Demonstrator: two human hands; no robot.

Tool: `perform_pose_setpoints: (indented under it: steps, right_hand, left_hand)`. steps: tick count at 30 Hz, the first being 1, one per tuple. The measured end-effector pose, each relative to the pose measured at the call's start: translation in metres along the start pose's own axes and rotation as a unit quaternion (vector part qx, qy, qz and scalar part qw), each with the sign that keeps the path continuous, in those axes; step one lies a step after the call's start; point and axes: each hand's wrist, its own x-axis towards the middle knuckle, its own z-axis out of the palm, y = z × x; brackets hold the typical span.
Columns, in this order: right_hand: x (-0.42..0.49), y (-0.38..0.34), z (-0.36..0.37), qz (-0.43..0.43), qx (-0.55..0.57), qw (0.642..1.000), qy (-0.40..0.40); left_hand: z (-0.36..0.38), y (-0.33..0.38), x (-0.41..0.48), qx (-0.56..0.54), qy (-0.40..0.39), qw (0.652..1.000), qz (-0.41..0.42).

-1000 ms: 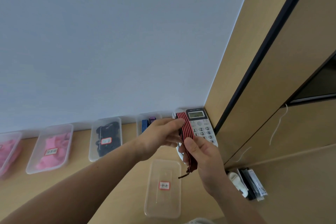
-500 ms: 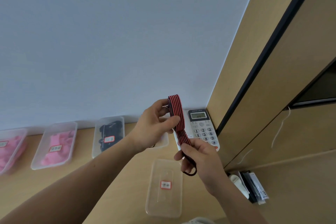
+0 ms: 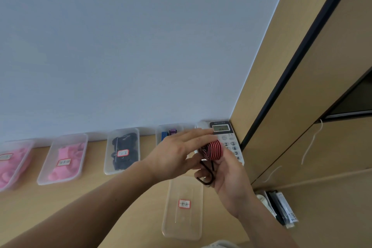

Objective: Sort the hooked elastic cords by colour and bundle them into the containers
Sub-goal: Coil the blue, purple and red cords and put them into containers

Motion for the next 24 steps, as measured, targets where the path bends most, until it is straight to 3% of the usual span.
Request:
perform_pose_setpoints:
  steps: [4,7,10,13,15,21,24]
  right_hand:
    - [0.004,0.001,-0.007,-0.013,0.039,0.998,0.039]
    - [0.007,0.000,-0.006,-0.035,0.022,0.998,0.043]
    - [0.012,0.004,0.000,-0.069,-0.027,0.997,0.038]
    - [0.020,0.007,0.003,-0.125,-0.136,0.981,0.055]
    - [0.026,0.007,0.008,-0.159,-0.197,0.965,0.075]
    - [0.047,0.019,0.022,-0.186,-0.338,0.918,0.091]
    - [0.060,0.023,0.025,-0.170,-0.368,0.910,0.085]
  left_hand:
    - [-0.001,-0.002,-0.007,-0.042,-0.050,0.998,-0.005]
    - [-0.003,0.004,-0.010,-0.149,-0.075,0.983,-0.075]
    - [-0.011,0.011,-0.004,-0.288,-0.026,0.931,-0.221]
    - [-0.019,0.012,0.003,-0.288,0.043,0.897,-0.332]
    - [-0.022,0.009,0.005,-0.277,0.045,0.878,-0.389]
    - [-0.027,-0.014,-0.010,-0.363,0.013,0.805,-0.468]
    - [-0.025,-0.027,-0.022,-0.426,0.053,0.752,-0.499]
